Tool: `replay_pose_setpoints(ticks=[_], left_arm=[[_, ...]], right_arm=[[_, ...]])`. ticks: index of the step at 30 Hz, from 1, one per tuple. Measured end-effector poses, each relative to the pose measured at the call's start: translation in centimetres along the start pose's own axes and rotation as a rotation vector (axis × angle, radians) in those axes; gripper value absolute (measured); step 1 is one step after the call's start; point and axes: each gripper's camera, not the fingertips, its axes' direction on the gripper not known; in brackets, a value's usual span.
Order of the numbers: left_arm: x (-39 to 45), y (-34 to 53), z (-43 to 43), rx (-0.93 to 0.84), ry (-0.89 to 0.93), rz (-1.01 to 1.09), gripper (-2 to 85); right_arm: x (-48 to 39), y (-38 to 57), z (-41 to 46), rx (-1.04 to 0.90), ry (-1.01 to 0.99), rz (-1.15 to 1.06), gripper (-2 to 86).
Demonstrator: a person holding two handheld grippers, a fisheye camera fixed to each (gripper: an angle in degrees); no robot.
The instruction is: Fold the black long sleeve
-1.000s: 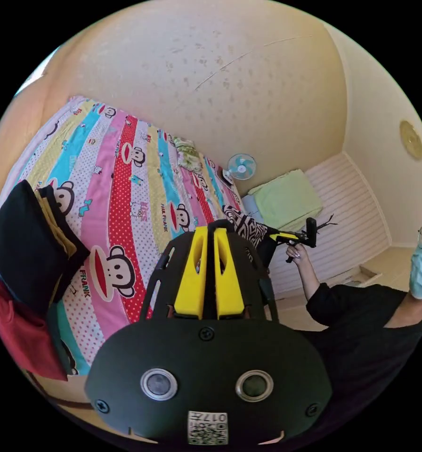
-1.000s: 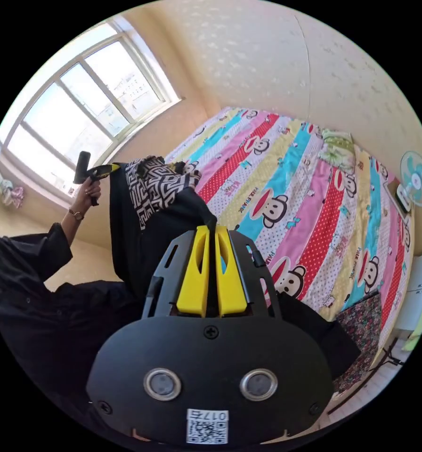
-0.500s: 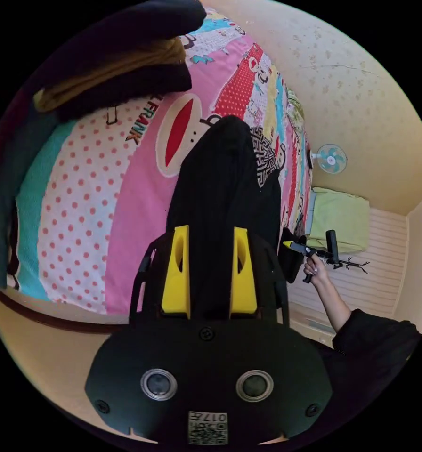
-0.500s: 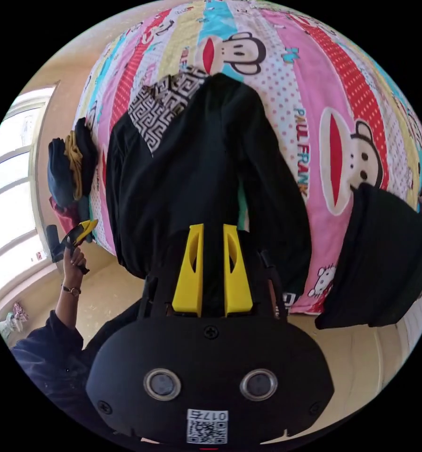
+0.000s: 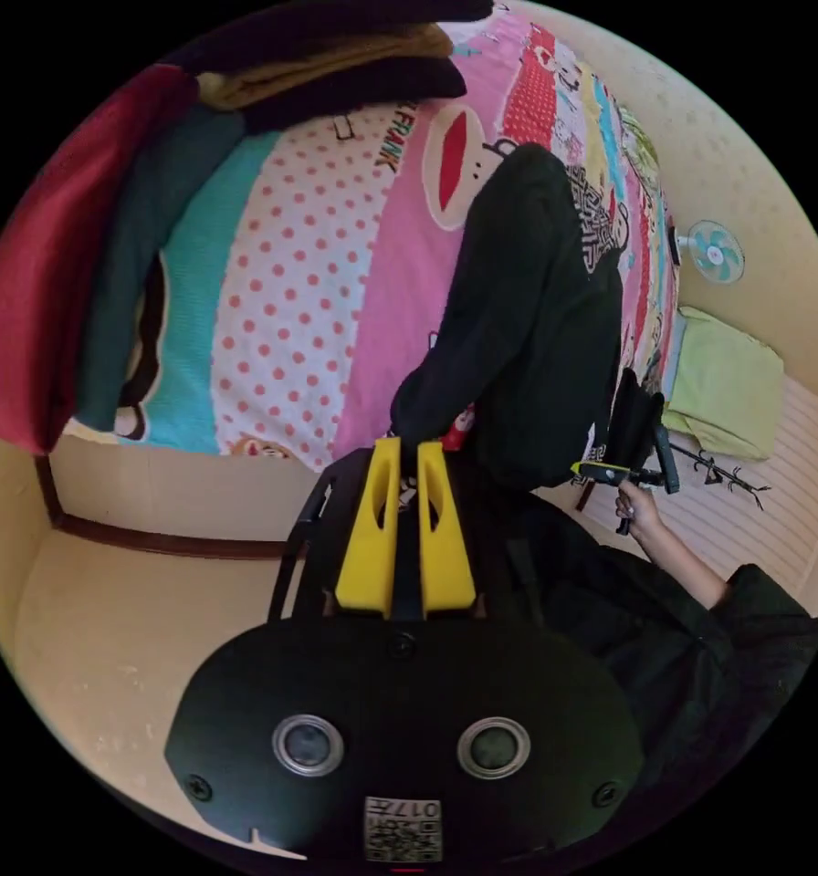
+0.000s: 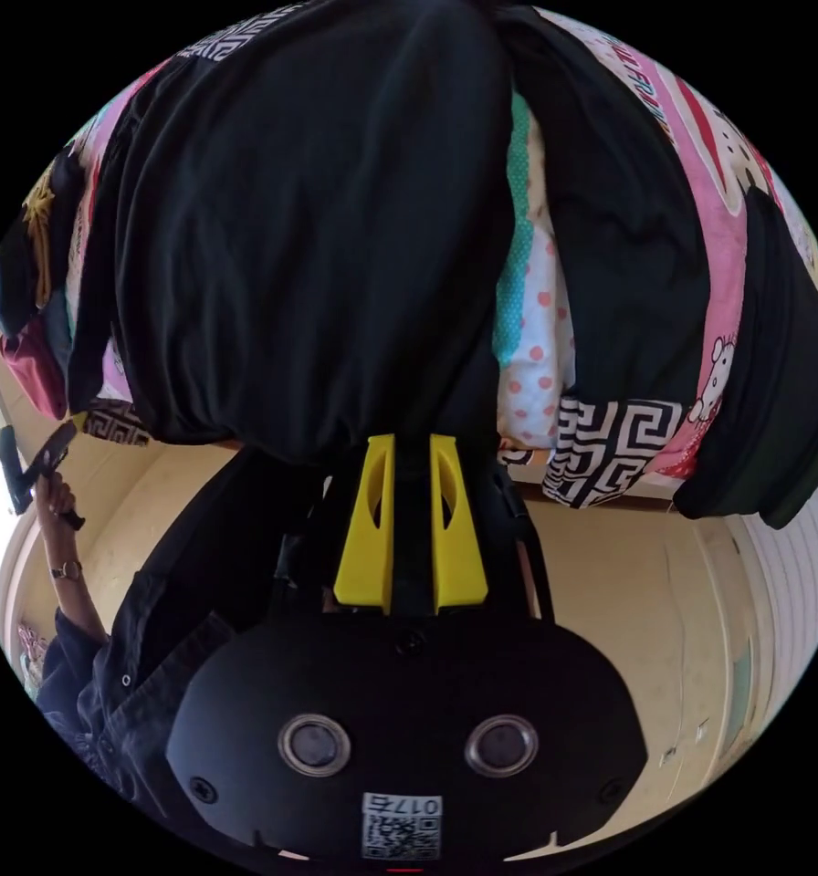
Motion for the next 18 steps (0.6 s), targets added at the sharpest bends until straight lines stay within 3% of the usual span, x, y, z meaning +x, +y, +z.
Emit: replay_pose_setpoints(ticks=[3,5,7,9,12,18], left_arm=[[-6.1,3.0,-8.2,0.273,-0.057,-0.259,8.4],[-7.6,4.6,-10.4,0.372,0.029,-0.249,9.8],[-7.3,4.7,-10.1,0.354,0.152,-0.140,10.4],[-4.9,3.8,-6.3,0.170,0.260,0.049,11.2],[-0.4,3.4,0.4,-0.116,0.212,0.281,13.1],[3.7,4.7,8.9,-0.460,0.105,0.426,10.3]], right_arm=[[1.0,-0.5,-1.2,0.027,-0.018,0.039,7.3],[1.9,-0.5,-2.0,0.059,-0.062,0.080,7.4],[3.2,-0.3,-3.1,0.121,-0.106,0.134,7.6],[4.1,0.0,-3.9,0.176,-0.115,0.163,7.7],[5.2,0.3,-4.6,0.245,-0.093,0.181,8.1],[6.6,-2.7,-1.5,0.134,-0.151,0.050,7.8]])
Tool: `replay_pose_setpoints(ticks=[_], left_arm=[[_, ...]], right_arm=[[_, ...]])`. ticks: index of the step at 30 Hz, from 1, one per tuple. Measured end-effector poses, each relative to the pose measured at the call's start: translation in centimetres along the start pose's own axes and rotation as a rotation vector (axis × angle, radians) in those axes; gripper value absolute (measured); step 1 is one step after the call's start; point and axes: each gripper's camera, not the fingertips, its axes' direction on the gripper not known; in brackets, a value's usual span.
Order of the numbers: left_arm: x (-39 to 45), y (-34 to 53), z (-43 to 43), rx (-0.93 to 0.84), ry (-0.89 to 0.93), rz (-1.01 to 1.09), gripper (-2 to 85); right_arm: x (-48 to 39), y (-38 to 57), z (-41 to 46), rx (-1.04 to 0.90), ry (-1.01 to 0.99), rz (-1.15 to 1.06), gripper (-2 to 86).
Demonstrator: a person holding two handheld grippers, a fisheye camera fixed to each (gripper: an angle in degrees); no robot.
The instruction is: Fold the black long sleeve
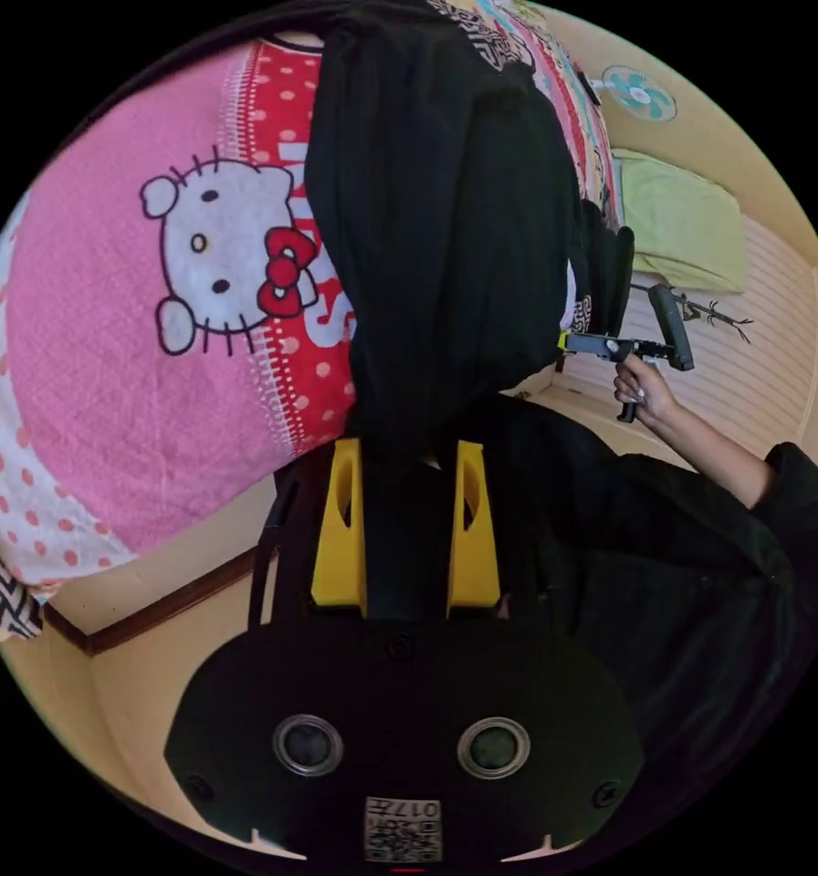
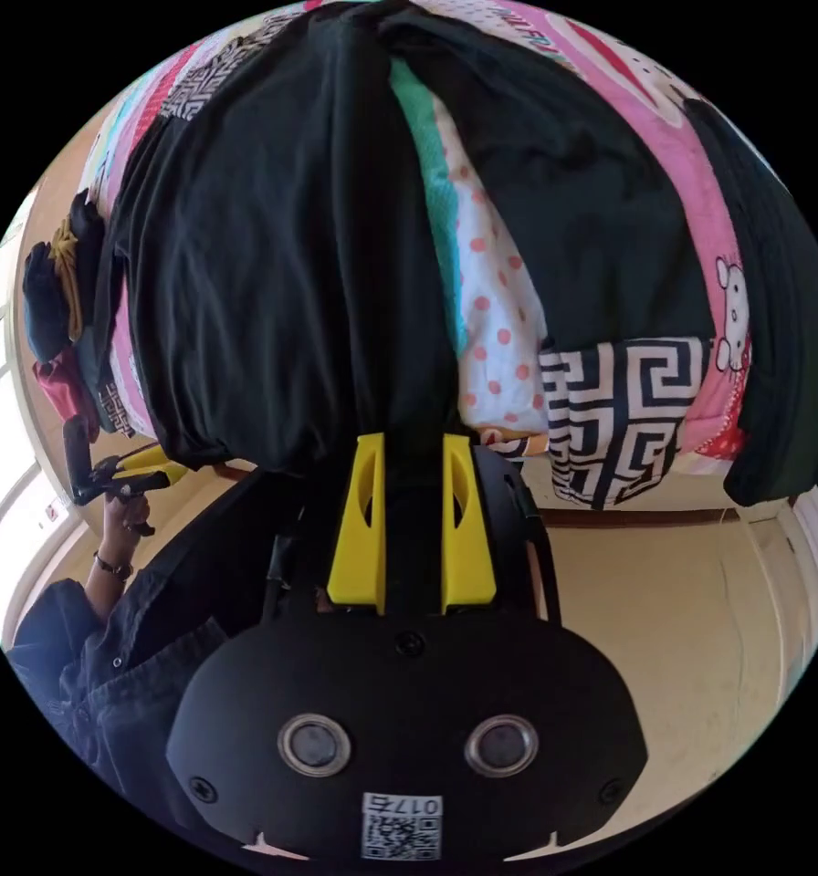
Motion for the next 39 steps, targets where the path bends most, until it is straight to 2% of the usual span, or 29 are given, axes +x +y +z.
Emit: replay_pose_setpoints(ticks=[2,4,7,9,10,14,17,22,25,26,28,29,33,36,39], left_arm=[[0.0,-0.1,0.7,-0.102,-0.009,-0.038,4.9],[0.3,0.7,-0.4,-0.124,0.038,-0.025,4.0],[0.3,3.7,-3.3,-0.086,0.232,0.013,3.7],[-0.7,6.4,-4.3,-0.037,0.502,0.040,3.5],[-1.1,7.1,-4.5,-0.001,0.538,0.031,3.5],[-5.9,11.3,-3.0,0.141,0.509,-0.349,4.2],[-5.5,13.5,-3.2,0.266,0.545,-0.437,6.3],[-3.6,16.2,-3.5,0.372,0.575,-0.555,7.5],[-1.7,16.5,-3.7,0.404,0.592,-0.565,7.4],[-0.7,16.3,-3.9,0.406,0.584,-0.564,7.4],[1.0,15.9,-4.3,0.398,0.564,-0.555,7.2],[2.2,15.6,-4.7,0.393,0.544,-0.542,7.0],[6.3,14.0,-5.9,0.372,0.477,-0.488,6.5],[8.7,12.7,-5.8,0.374,0.472,-0.464,6.4],[10.9,11.4,-5.1,0.385,0.474,-0.459,6.3]], right_arm=[[0.3,-1.1,-0.1,-0.034,0.008,-0.007,6.3],[0.4,-2.0,-1.2,-0.093,0.058,-0.074,4.7],[1.3,-0.9,-3.8,-0.046,0.151,-0.143,4.1],[2.8,-0.4,-4.4,-0.061,0.048,-0.178,4.1],[4.0,-0.4,-3.8,-0.102,-0.015,-0.174,4.2],[7.3,-1.1,-0.8,-0.165,-0.055,-0.113,6.1],[11.2,-0.5,-1.3,-0.083,-0.220,0.040,9.2],[22.5,4.7,-0.4,0.147,-0.563,0.606,13.4],[27.0,5.5,3.1,0.205,-0.675,0.731,13.0],[27.6,5.1,4.0,0.196,-0.715,0.722,12.4],[28.4,3.5,7.0,0.131,-0.926,0.613,5.1],[28.4,3.3,7.2,0.109,-0.950,0.591,4.7],[27.4,3.4,1.8,0.041,-0.834,0.351,2.9],[28.4,5.3,-6.6,0.157,-0.728,0.157,2.8],[31.3,8.3,-15.1,0.337,-0.591,0.070,3.1]])
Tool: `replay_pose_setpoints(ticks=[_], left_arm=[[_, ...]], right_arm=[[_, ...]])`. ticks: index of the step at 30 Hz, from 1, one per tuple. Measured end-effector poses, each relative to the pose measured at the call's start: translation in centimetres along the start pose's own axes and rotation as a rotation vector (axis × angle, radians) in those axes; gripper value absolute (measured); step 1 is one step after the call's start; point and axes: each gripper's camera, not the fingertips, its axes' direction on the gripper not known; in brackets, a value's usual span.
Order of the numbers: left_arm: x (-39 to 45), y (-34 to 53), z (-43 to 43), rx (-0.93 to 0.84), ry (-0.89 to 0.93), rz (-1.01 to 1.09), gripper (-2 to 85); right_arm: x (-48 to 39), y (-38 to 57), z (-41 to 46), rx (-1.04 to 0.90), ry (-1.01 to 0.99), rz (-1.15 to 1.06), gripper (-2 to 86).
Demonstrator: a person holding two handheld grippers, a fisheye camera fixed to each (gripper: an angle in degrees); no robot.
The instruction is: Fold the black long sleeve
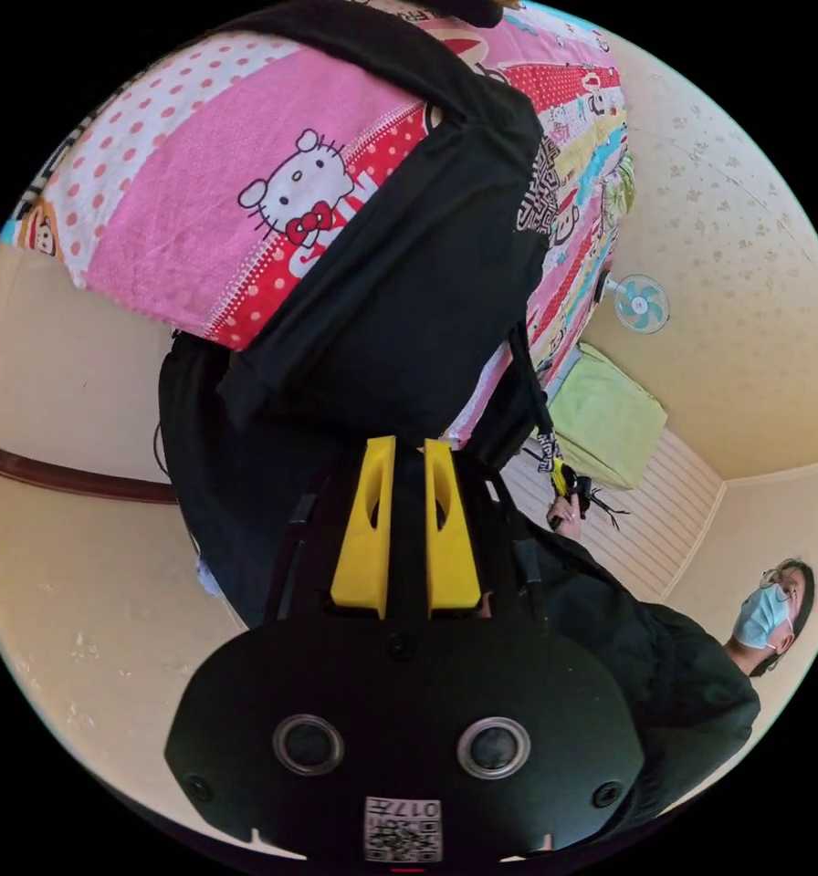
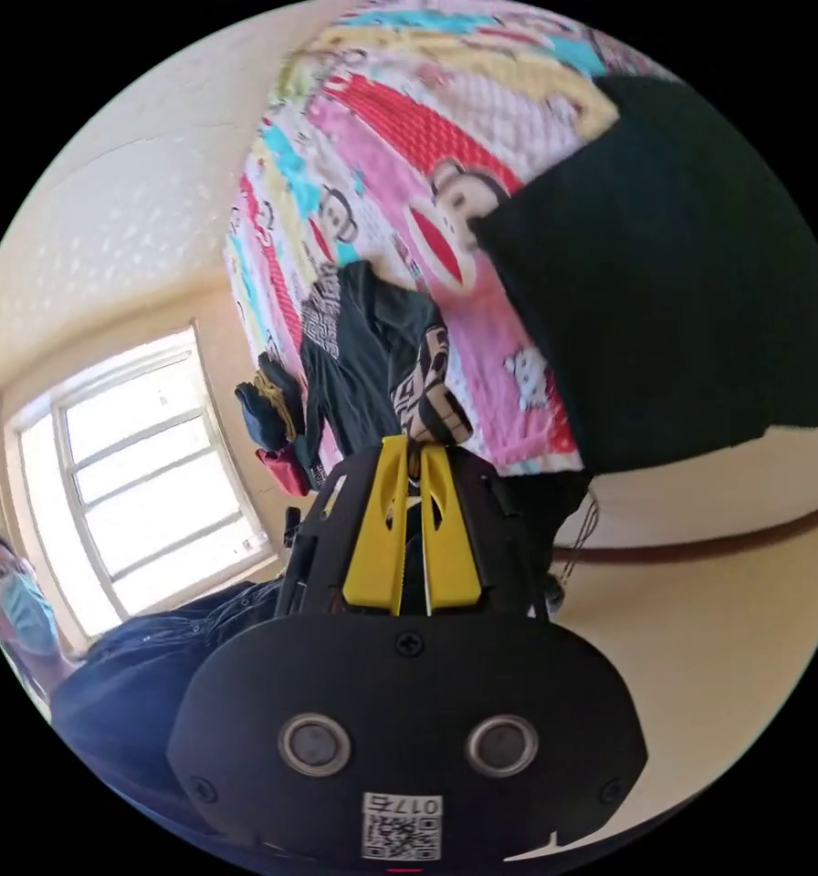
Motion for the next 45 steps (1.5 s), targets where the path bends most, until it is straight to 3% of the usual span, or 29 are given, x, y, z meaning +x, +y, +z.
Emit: replay_pose_setpoints(ticks=[3,7,8,12,16,22,27,30,33,40,45], left_arm=[[1.5,0.3,2.5,-0.005,0.006,0.011,6.2],[2.9,1.2,5.7,-0.038,-0.008,0.006,6.2],[3.5,1.7,6.5,-0.046,-0.017,0.007,6.2],[4.9,3.9,8.3,-0.027,-0.051,0.007,6.1],[4.4,6.0,9.3,0.029,-0.012,-0.055,6.1],[4.5,10.3,8.4,0.187,0.087,-0.114,6.2],[3.9,13.4,6.9,0.263,0.130,-0.167,6.1],[2.8,14.4,6.0,0.286,0.162,-0.189,6.1],[1.2,14.8,4.9,0.289,0.182,-0.219,6.2],[-1.4,14.3,0.0,0.396,0.324,-0.225,6.5],[-3.0,11.6,-3.9,0.419,0.409,-0.217,6.5]], right_arm=[[0.9,-0.7,-5.7,0.112,0.188,-0.032,4.0],[10.0,-2.5,-6.6,0.205,0.417,0.172,6.7],[11.6,-2.4,-6.4,0.202,0.397,0.222,7.2],[18.1,1.8,-3.2,0.266,-0.008,0.317,9.2],[21.2,4.1,2.8,0.295,-0.186,0.370,10.1],[23.7,3.8,6.7,0.539,-0.122,0.655,12.5],[24.5,2.8,7.9,0.529,-0.031,0.835,7.2],[22.3,1.7,6.7,0.503,0.016,0.598,2.8],[20.5,1.8,4.6,0.466,0.084,0.519,1.1],[11.8,4.4,-5.4,0.773,-0.196,0.142,0.4],[-0.7,2.7,-4.2,0.746,-0.314,-0.236,0.4]])
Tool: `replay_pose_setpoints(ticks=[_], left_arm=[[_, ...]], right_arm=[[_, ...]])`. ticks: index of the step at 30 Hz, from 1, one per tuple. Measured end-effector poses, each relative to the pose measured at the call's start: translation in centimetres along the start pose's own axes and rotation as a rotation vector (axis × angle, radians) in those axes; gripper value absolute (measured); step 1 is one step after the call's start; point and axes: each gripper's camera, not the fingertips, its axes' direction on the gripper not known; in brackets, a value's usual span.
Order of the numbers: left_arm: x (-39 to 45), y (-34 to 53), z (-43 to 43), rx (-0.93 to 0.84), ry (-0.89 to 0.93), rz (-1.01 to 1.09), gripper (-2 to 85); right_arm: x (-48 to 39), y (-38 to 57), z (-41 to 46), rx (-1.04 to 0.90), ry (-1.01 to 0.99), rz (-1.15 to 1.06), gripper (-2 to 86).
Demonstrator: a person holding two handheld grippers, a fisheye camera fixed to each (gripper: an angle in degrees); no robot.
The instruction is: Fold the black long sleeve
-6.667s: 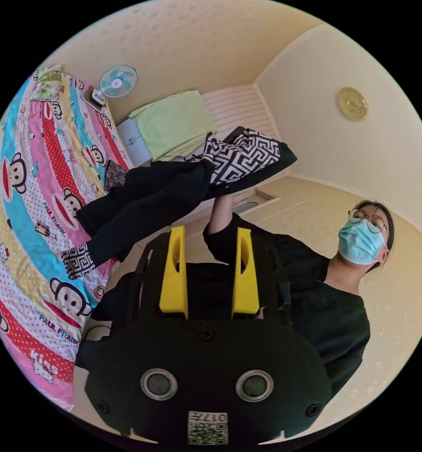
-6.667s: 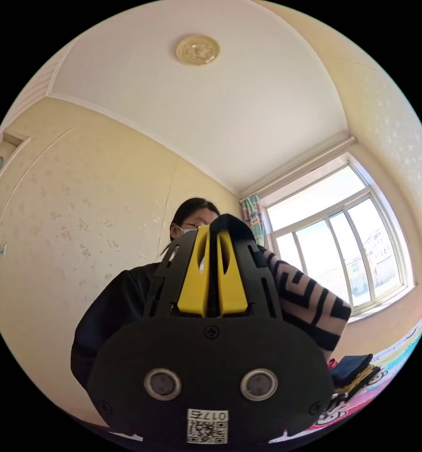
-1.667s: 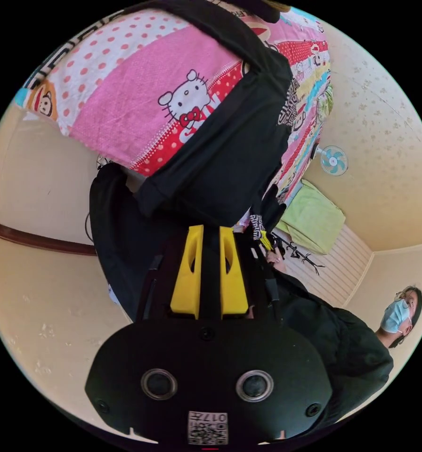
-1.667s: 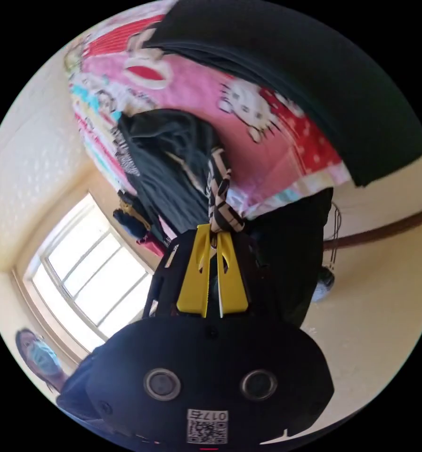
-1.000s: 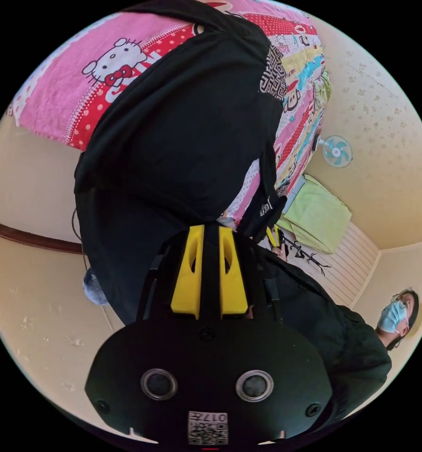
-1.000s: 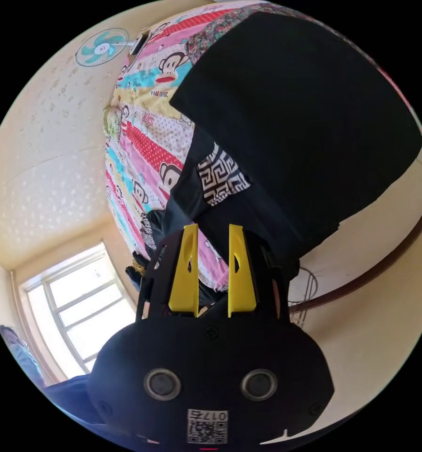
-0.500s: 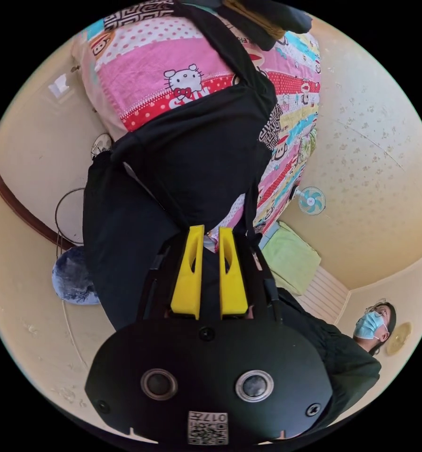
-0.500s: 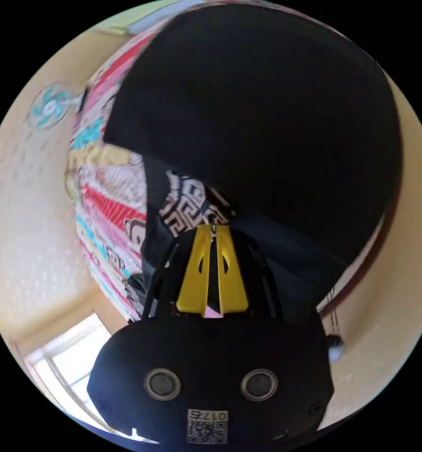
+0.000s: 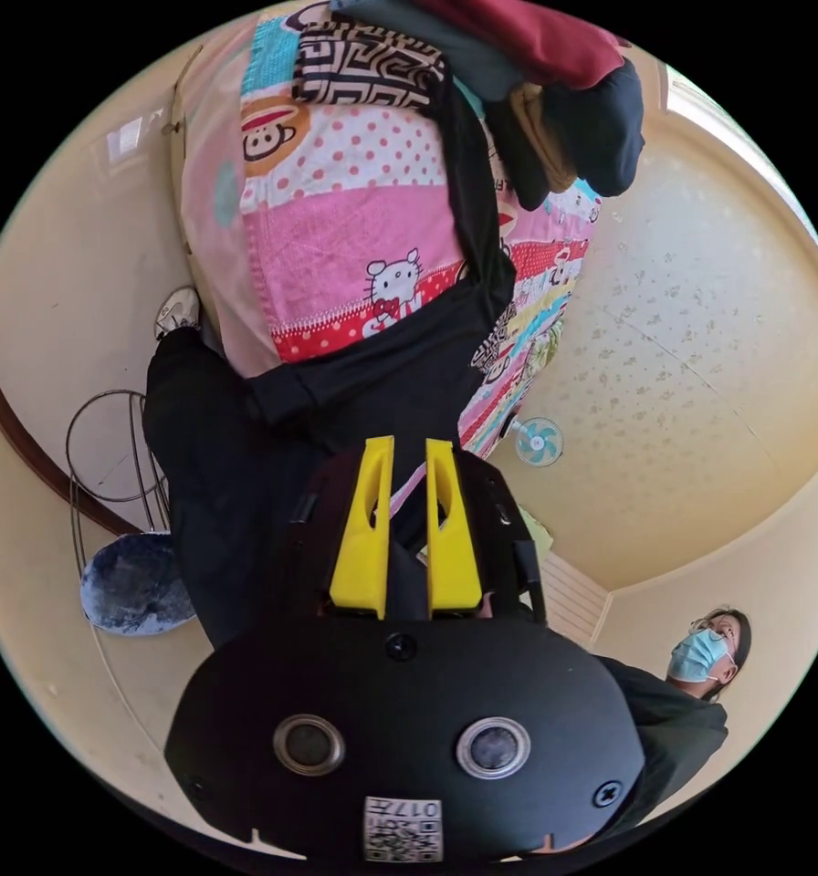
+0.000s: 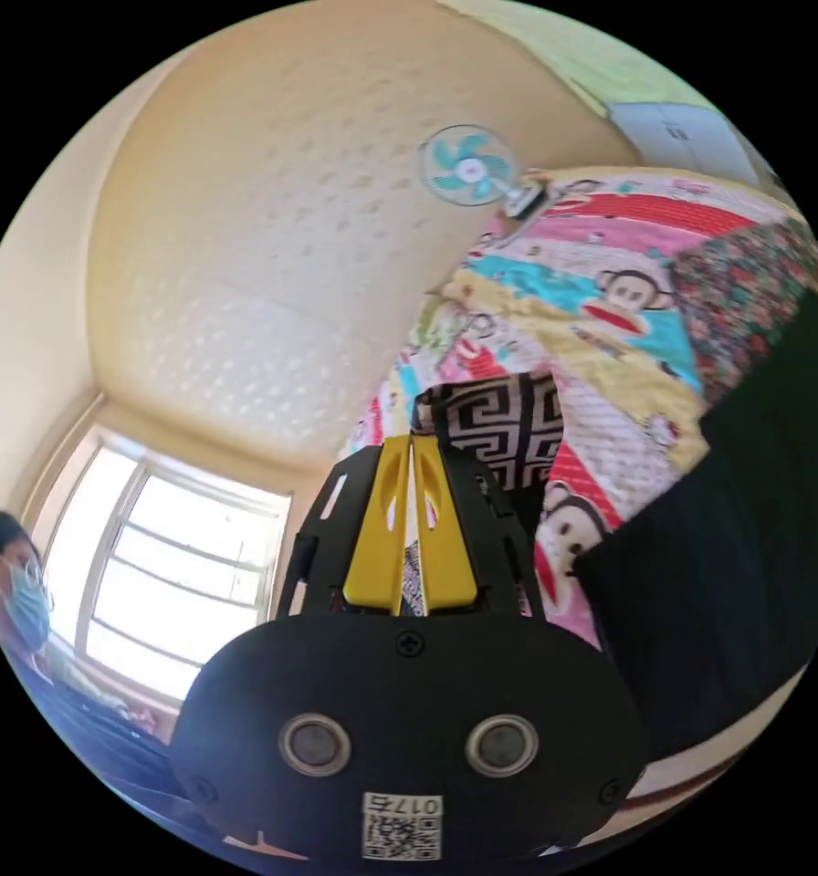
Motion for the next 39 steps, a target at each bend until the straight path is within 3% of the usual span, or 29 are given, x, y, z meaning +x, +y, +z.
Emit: replay_pose_setpoints(ticks=[4,9,12,15,19,23,26,28,30,32,34,37,39], left_arm=[[1.4,-2.5,-1.6,0.001,0.072,0.015,6.6],[4.0,-6.0,-4.9,0.052,0.115,0.052,9.3],[5.0,-8.0,-7.4,0.145,0.164,0.055,10.9],[5.3,-10.4,-9.7,0.260,0.222,0.032,12.1],[5.8,-13.1,-11.9,0.397,0.258,-0.016,13.5],[3.7,-14.3,-13.1,0.578,0.268,-0.235,15.2],[1.1,-15.7,-12.0,0.631,0.447,-0.319,14.8],[-0.1,-16.3,-11.0,0.637,0.505,-0.362,11.0],[-1.2,-16.2,-9.7,0.609,0.468,-0.409,0.5],[-1.5,-15.4,-9.0,0.619,0.506,-0.393,-0.4],[-0.7,-14.4,-9.0,0.606,0.532,-0.331,-0.7],[5.0,-13.2,-10.1,0.495,0.511,0.002,-0.8],[12.7,-10.9,-11.8,0.401,0.393,0.348,-0.6]], right_arm=[[-7.3,2.5,10.2,-0.138,-0.187,-0.121,0.4],[-12.6,9.4,23.9,-0.397,-0.271,-0.170,0.5],[-13.2,15.8,32.5,-0.669,-0.167,-0.169,0.6],[-11.2,22.1,38.0,-0.974,0.043,-0.013,0.6],[-12.9,24.5,36.8,-1.094,0.116,-0.008,0.5],[-14.5,23.4,34.3,-1.187,0.193,-0.051,0.4],[-15.3,21.2,32.5,-1.222,0.239,-0.040,0.4],[-16.5,19.4,31.9,-1.252,0.250,-0.043,0.4],[-17.8,18.4,32.2,-1.270,0.267,-0.067,0.6],[-19.6,17.9,33.1,-1.296,0.262,-0.104,0.7],[-22.5,18.8,35.7,-1.372,0.227,-0.166,1.2],[-26.6,21.7,39.9,-1.517,0.232,-0.312,2.1],[-29.0,22.9,41.7,-1.521,0.243,-0.377,2.4]])
